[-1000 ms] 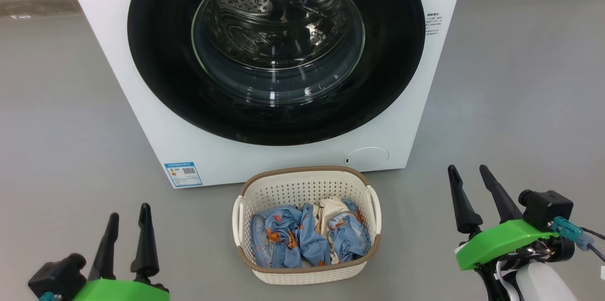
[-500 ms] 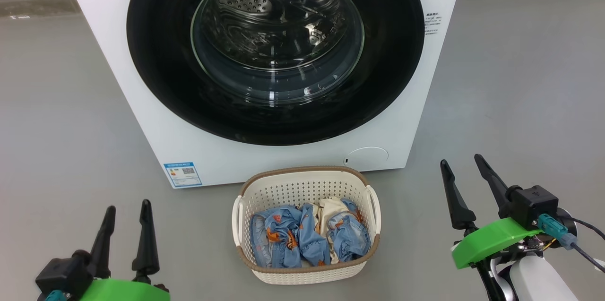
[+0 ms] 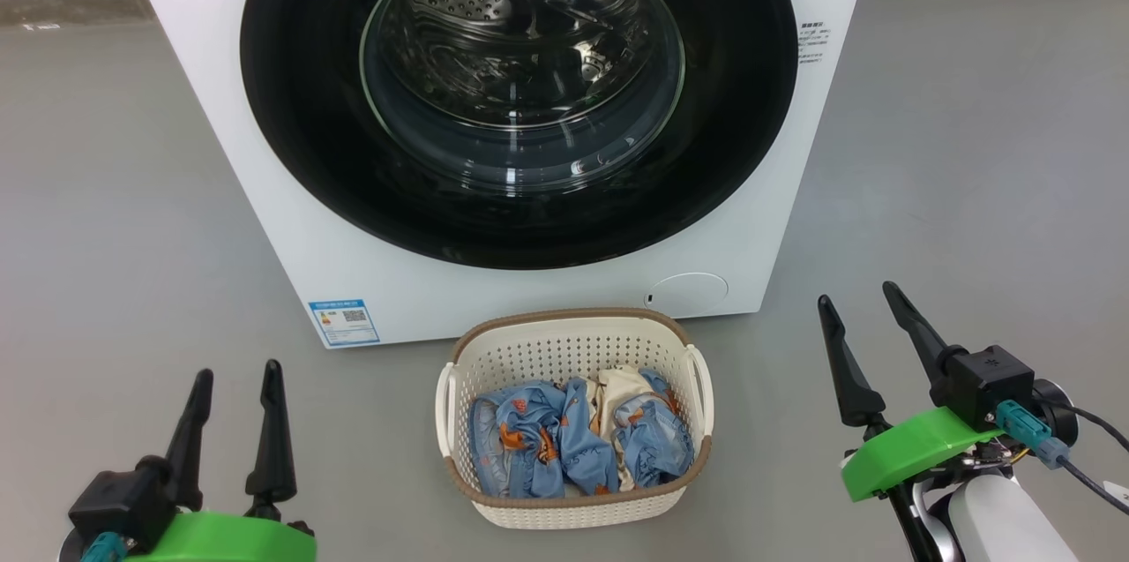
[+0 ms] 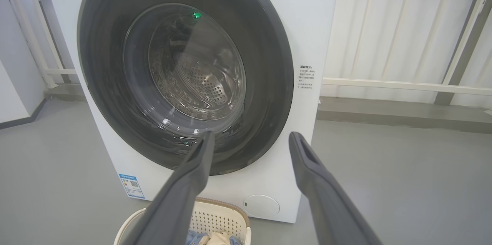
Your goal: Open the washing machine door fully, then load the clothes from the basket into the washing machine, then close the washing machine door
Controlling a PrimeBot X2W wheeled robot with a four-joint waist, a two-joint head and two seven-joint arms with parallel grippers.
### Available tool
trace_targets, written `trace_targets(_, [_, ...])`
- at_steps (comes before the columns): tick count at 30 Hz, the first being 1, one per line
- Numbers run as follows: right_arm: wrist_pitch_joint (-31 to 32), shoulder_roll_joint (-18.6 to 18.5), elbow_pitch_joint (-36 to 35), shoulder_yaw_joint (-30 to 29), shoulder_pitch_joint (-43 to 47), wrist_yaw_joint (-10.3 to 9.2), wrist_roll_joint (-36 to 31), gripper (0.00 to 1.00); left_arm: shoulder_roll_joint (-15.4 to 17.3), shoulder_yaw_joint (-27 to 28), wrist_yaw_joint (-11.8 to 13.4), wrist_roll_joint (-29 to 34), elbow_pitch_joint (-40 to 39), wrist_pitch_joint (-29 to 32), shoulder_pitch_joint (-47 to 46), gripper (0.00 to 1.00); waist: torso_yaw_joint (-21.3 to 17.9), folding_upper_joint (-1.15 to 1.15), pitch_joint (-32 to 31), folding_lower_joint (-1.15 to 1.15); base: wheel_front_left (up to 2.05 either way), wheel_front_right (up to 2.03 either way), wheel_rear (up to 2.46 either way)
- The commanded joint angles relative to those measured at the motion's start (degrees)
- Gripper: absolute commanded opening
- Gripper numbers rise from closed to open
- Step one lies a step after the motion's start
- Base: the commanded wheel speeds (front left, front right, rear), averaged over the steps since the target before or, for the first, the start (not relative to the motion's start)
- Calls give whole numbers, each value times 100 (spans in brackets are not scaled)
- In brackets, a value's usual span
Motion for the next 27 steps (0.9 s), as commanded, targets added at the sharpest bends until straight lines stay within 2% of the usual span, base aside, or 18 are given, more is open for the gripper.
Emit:
trace_targets(1, [-72, -19, -158, 101, -227, 26, -18, 100, 118, 172, -21, 67, -161, -37, -228, 100, -1, 0, 0, 0, 0, 0, 0])
trace_targets(27, [-72, -5, -132, 90, -238, 26, 26, 100, 113, 200, -21, -22, -154, -37, -228, 100, -21, 0, -23, 0, 0, 0, 0])
